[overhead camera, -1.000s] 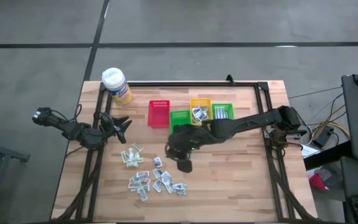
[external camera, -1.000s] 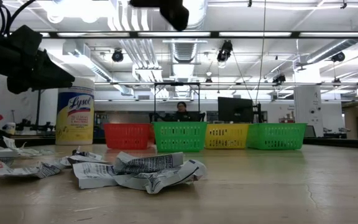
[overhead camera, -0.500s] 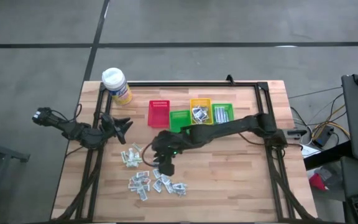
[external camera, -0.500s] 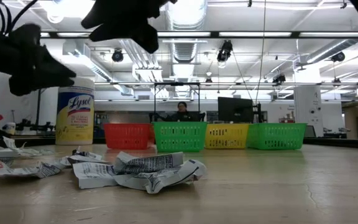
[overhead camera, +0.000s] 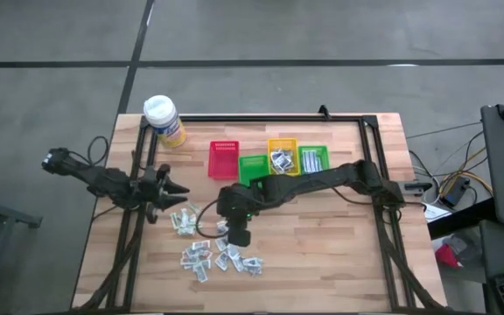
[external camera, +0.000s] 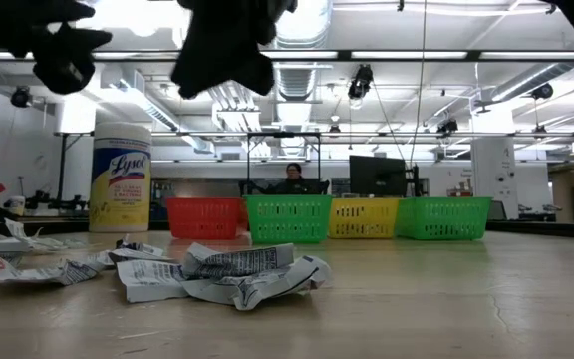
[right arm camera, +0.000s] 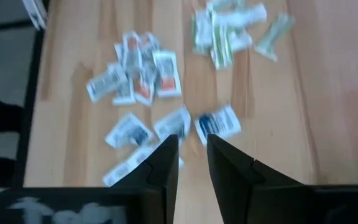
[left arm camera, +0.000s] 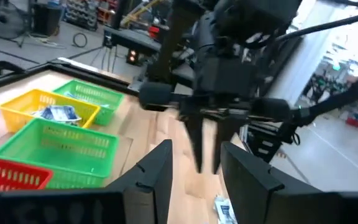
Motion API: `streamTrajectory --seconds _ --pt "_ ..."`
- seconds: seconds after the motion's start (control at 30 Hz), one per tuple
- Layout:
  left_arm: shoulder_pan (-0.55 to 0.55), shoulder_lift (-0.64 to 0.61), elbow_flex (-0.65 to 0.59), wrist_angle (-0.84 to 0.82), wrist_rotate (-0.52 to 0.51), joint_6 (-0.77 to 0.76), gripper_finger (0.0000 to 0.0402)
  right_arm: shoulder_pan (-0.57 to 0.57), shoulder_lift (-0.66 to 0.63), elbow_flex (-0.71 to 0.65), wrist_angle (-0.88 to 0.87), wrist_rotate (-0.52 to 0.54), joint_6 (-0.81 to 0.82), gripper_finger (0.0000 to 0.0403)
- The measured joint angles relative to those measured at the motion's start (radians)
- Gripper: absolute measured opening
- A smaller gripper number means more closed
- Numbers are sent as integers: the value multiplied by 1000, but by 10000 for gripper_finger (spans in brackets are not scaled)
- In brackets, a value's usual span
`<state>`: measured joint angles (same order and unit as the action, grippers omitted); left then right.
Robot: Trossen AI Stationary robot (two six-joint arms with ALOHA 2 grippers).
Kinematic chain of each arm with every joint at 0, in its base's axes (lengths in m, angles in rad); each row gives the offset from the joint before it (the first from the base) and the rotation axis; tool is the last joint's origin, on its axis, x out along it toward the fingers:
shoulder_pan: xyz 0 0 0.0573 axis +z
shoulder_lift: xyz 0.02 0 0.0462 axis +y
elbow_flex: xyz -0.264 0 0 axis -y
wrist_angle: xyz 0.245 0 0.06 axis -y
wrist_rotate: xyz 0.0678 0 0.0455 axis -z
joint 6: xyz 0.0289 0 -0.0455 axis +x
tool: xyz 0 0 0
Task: Pick & Place First Aid Supplies
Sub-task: Put the alcohol pad into the yellow basket
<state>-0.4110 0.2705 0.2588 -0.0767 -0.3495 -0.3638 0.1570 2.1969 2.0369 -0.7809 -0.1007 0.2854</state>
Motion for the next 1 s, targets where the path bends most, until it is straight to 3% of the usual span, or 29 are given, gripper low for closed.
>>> streamTrajectory --seconds 0.33,0.53,0.73,1.0 --pt "0 359 153 -38 116 -49 131 -1 -4 -35 -110 104 -1 63" --pt "0 529 216 -49 177 -83 131 0 -61 -95 -107 109 -5 54" --pt "0 625 227 -47 176 -83 131 0 -215 -265 -61 178 33 45" --pt "2 709 227 -24 175 -82 131 5 -459 -577 199 183 89 44"
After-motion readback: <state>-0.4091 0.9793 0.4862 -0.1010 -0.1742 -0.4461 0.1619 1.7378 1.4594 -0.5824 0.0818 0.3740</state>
